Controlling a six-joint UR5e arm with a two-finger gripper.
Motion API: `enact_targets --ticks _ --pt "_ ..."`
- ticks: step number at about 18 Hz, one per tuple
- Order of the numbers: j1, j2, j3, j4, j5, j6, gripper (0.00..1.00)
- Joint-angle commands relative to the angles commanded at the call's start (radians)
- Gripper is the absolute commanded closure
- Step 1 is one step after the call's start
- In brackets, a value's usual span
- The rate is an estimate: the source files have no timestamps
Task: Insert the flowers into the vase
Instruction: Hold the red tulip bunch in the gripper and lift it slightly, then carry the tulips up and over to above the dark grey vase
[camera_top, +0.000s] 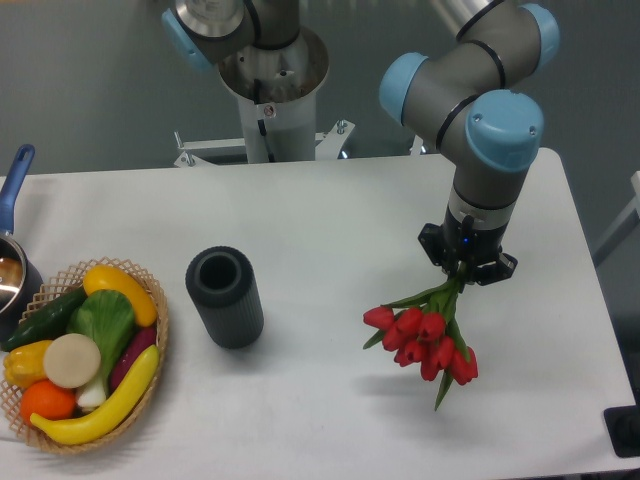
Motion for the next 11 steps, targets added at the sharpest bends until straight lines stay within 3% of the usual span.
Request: enact_targets --ticks 4,11 --pt "0.008 0.021 0.000 0.005 -0.118 0.000 1.00" --pt "0.040 0.060 -0.009 0.087 -0.529 -0.061 1.00"
